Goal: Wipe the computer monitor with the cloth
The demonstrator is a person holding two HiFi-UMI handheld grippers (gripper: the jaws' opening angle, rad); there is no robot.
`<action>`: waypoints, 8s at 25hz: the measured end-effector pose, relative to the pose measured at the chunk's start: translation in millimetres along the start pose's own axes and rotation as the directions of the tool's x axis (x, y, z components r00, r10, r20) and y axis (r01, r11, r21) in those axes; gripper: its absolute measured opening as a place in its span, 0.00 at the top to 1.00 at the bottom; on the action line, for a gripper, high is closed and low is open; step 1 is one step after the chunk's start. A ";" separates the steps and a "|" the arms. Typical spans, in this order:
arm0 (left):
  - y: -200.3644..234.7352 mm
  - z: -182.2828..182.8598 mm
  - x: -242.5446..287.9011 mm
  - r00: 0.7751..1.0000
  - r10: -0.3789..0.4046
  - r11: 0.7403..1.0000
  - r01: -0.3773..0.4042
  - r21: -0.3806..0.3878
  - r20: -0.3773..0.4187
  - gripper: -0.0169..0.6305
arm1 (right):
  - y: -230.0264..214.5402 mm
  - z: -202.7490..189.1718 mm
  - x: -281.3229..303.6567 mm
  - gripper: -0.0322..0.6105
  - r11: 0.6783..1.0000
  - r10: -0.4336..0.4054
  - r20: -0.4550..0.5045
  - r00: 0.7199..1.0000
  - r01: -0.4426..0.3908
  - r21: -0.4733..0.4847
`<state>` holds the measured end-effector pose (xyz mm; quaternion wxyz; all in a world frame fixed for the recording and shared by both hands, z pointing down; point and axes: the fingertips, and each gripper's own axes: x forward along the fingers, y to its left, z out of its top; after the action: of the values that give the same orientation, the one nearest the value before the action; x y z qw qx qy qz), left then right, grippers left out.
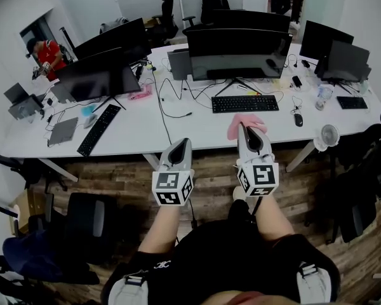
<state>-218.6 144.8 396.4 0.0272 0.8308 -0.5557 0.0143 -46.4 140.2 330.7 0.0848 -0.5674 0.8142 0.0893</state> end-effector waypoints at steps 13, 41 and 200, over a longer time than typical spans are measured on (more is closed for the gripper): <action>35.7 -0.4 138.2 0.999 0.039 0.999 -0.039 -0.009 0.005 0.90 | -72.3 -47.2 124.3 0.93 1.000 0.026 0.006 1.000 -0.026 0.011; 150.6 45.9 378.7 0.990 0.140 0.988 -0.139 -0.065 0.008 0.90 | -135.8 -73.0 421.0 0.93 0.972 0.234 0.025 0.972 -0.235 0.006; -140.5 -9.6 505.6 0.992 0.090 0.995 -0.093 -0.032 -0.088 0.90 | -618.3 -186.1 403.3 0.94 0.993 0.103 -0.317 0.943 -0.114 -0.016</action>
<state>104.4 -267.6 429.2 0.0656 0.8023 -0.5918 0.0412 389.6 -481.6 384.1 -0.0611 -0.5301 0.8456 0.0159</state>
